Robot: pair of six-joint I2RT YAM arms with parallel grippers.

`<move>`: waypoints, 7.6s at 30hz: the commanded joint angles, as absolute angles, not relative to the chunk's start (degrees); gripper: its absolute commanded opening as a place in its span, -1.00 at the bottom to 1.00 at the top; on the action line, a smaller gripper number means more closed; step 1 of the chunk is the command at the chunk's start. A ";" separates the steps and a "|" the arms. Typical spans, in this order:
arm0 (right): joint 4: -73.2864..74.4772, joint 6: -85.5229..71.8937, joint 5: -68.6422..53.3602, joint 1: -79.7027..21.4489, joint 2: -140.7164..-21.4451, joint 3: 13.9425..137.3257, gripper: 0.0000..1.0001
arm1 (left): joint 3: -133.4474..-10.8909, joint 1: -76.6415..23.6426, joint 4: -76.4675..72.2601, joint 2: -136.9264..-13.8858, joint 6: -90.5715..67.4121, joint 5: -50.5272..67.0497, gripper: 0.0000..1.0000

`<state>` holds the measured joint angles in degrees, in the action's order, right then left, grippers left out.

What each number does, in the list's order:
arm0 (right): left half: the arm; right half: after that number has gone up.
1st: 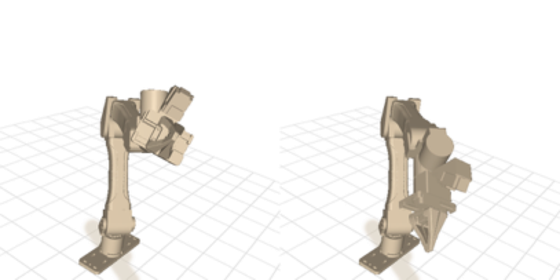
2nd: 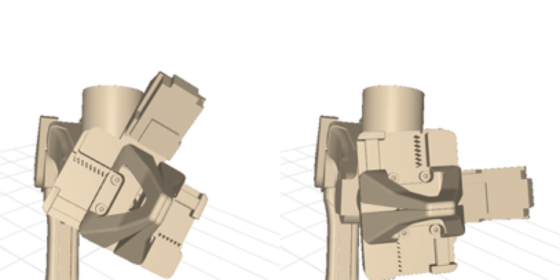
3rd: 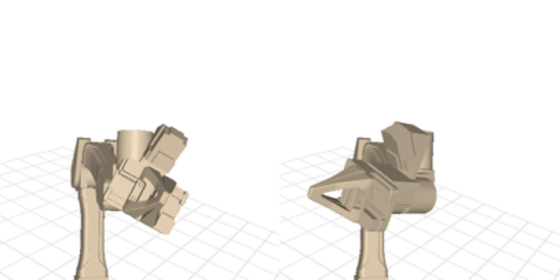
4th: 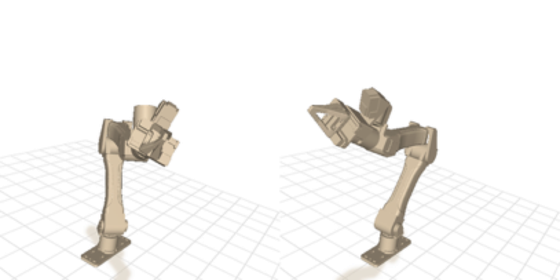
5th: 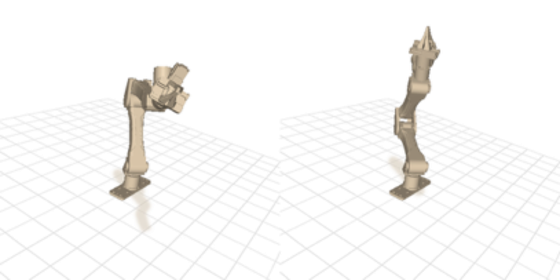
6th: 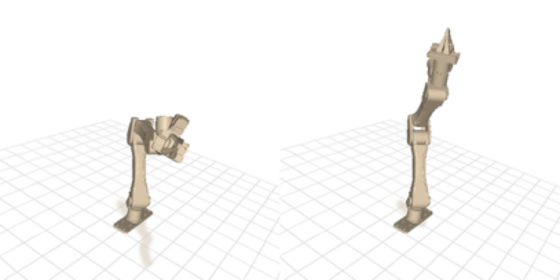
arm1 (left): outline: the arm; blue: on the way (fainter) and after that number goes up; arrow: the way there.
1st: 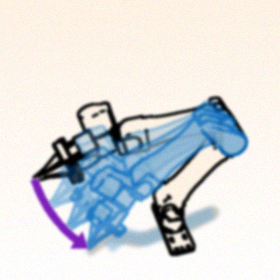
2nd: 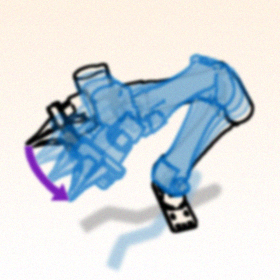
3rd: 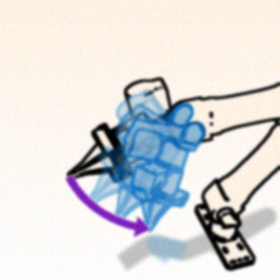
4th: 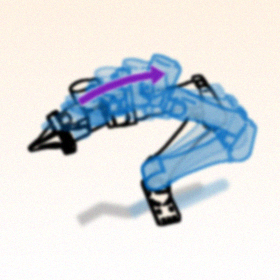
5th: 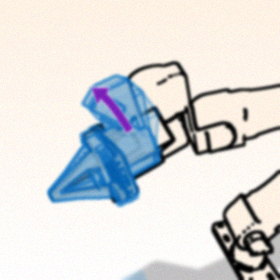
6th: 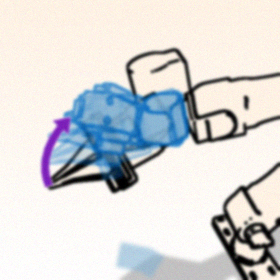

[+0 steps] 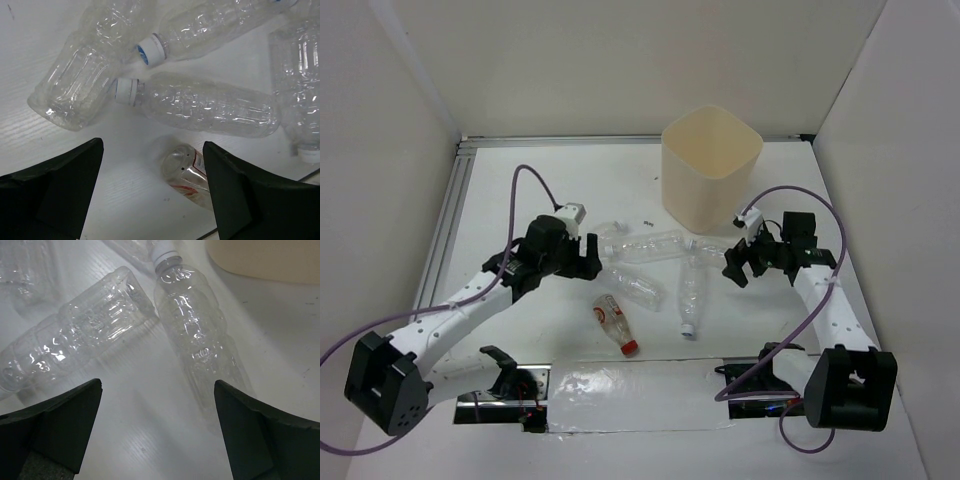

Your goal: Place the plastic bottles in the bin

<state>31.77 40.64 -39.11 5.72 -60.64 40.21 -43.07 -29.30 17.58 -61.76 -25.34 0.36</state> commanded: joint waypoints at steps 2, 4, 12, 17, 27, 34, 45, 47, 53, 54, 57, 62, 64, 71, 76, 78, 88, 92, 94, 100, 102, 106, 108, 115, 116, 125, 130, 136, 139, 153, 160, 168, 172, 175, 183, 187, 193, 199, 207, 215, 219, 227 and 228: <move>26.99 43.23 -32.96 4.04 -61.44 40.43 1.00 | -47.71 -31.64 16.35 -65.29 -18.38 -8.51 0.87; 26.46 43.24 -32.34 4.04 -62.13 40.43 1.00 | -49.83 -31.64 15.56 -69.07 -15.48 -12.29 0.89; 27.68 43.77 -32.87 4.04 -59.94 39.38 1.00 | -58.09 -31.12 12.74 -85.04 -4.40 -18.28 0.97; 28.21 43.77 -33.39 5.18 -57.22 38.85 1.00 | -61.43 -29.36 12.74 -93.94 -1.50 -14.25 0.94; 28.83 43.24 -34.54 6.94 -55.55 38.32 1.00 | -65.30 -26.10 14.76 -103.62 -2.81 -10.55 0.01; 29.35 48.60 -38.57 8.00 -53.88 36.47 0.18 | -67.40 -26.10 19.85 -92.30 -5.53 -12.74 -0.52; 23.56 47.46 -35.42 9.05 -50.36 32.08 0.50 | -88.92 -30.15 3.89 -83.92 -14.84 14.75 -0.98; 23.55 47.46 -35.42 9.05 -50.88 32.08 0.53 | -96.22 -31.90 -1.20 -90.13 -18.45 18.10 -0.98; 22.50 46.85 -34.80 9.05 -50.98 31.56 0.61 | -114.31 -33.05 -16.07 -107.99 -29.24 18.81 -0.81; 21.11 46.85 -34.11 9.05 -50.98 31.55 0.77 | -115.82 -33.05 -17.39 -112.37 -30.75 18.11 -0.62; 17.85 42.46 -29.46 9.05 -49.75 30.94 1.00 | -121.54 -33.66 -20.74 -120.11 -34.80 14.69 -0.07; 15.74 41.13 -27.52 9.58 -47.99 29.45 1.00 | -131.57 -35.51 -17.94 -127.96 -33.58 8.09 0.59; 14.60 41.13 -26.47 9.58 -47.99 28.66 1.00 | -132.71 -36.12 -17.06 -129.19 -33.57 6.95 0.83; 12.14 43.31 -25.83 9.58 -51.32 28.12 1.00 | -132.64 -36.12 -15.21 -127.54 -33.05 7.47 1.00; 12.40 55.10 -29.44 10.11 -57.38 28.12 1.00 | -125.88 -36.12 -9.42 -114.22 -28.14 7.47 1.00; 11.70 57.55 -29.44 10.63 -61.50 29.00 1.00 | -115.65 -36.12 -4.78 -107.44 -24.89 6.43 1.00; 14.13 74.34 -31.73 10.63 -78.83 35.94 0.98 | -57.08 -37.35 9.39 -64.54 -37.86 -3.95 1.00; 22.39 82.60 -35.23 10.63 -81.74 38.75 0.53 | -44.67 -39.72 12.73 -56.17 -49.19 -7.63 1.00; 26.97 83.50 -35.95 10.63 -82.53 39.90 0.02 | -39.92 -39.73 12.74 -53.27 -51.93 -9.05 1.00; 36.35 84.11 -41.39 13.79 -73.06 40.61 -0.40 | -36.74 -40.25 13.27 -53.43 -55.02 -10.99 1.00; 40.67 85.51 -45.42 14.67 -66.75 42.44 -0.42 | -38.05 -40.25 13.27 -55.45 -54.49 -10.99 1.00; 54.28 87.28 -51.49 15.38 -58.57 50.68 -0.42 | -41.30 -40.25 13.27 -59.49 -54.49 -10.37 1.00; 56.94 87.98 -53.70 15.38 -56.17 53.42 -0.42 | -42.62 -40.25 13.89 -60.90 -55.80 -9.76 1.00; 39.07 64.95 -55.12 15.38 -49.75 62.31 -0.33 | -46.67 -40.25 15.55 -65.21 -60.81 -8.62 1.00; 31.19 62.43 -53.89 15.38 -49.22 63.01 -0.31 | -47.54 -40.25 16.43 -65.21 -61.95 -8.61 1.00; 23.11 70.74 -26.13 1.88 -70.01 78.29 -0.21 | -49.05 -41.92 28.03 -65.21 -68.12 -11.51 1.00; 28.90 77.42 -16.64 -2.10 -82.60 93.49 -0.01 | -46.23 -43.07 30.14 -65.30 -69.25 -12.04 1.00; 29.79 81.99 -15.55 -2.11 -88.24 99.22 0.49 | -44.30 -45.43 30.76 -68.37 -70.66 -11.51 1.00; 33.30 82.53 -18.62 -1.58 -89.56 100.89 0.52 | -43.68 -46.49 30.76 -68.38 -70.66 -11.51 1.00; 37.10 84.47 -28.02 0.00 -85.35 96.86 0.92 | -43.68 -47.55 28.13 -74.44 -68.91 -10.20 1.00; 31.29 67.52 -35.94 3.51 -77.63 91.15 1.00 | -43.69 -48.60 27.52 -78.74 -68.91 -11.51 1.00; 31.27 55.38 -46.66 6.15 -67.68 77.01 0.82 | -43.68 -50.19 23.47 -83.32 -67.07 -10.99 0.05; 35.85 52.92 -52.99 7.90 -64.43 73.14 0.44 | -43.07 -52.20 26.79 -77.36 -65.84 -10.37 -0.54; 36.31 49.94 -55.63 9.13 -61.18 68.67 -0.35 | -42.97 -54.93 31.81 -64.93 -62.50 -12.38 -0.75; 40.69 38.49 -53.96 11.60 -58.89 59.33 0.99 | -59.20 -54.24 21.73 -53.06 -39.41 -14.31 -0.96; 42.88 38.84 -55.20 12.13 -58.89 57.66 1.00 | -72.19 -51.08 6.45 -66.82 -32.20 -13.63 -0.96; 48.08 42.45 -54.31 11.60 -59.68 55.20 -0.50 | -103.04 -45.62 -4.83 -94.53 -28.29 -12.55 -0.93; 46.16 41.41 -55.29 10.11 -55.82 50.27 -0.46 | -128.39 -41.66 -9.04 -116.44 -33.66 -16.69 -0.76; 42.71 33.24 -55.81 5.99 -55.72 48.87 0.43 | -135.89 -41.14 -9.05 -127.96 -28.83 -25.14 0.60; 30.67 12.05 -39.91 -8.42 -60.63 48.07 0.55 | -130.45 -41.65 -10.45 -120.26 -26.91 -21.54 0.98; 31.29 10.11 -37.19 -14.93 -65.99 49.75 0.62 | -106.02 -42.88 -15.44 -103.58 -24.09 -22.32 0.98; 44.73 64.61 -36.12 -15.12 -60.93 51.26 0.99 | -61.91 -48.42 -8.75 -68.06 -22.31 -26.46 0.98; 45.35 72.69 -36.65 -14.60 -59.08 49.59 0.99 | -58.92 -49.12 -6.00 -64.98 -23.80 -27.41 0.98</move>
<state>40.36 44.14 -37.04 -16.25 -65.47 50.87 -67.02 -47.90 -11.33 -69.76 -22.68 -24.08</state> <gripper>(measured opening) 0.993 0.990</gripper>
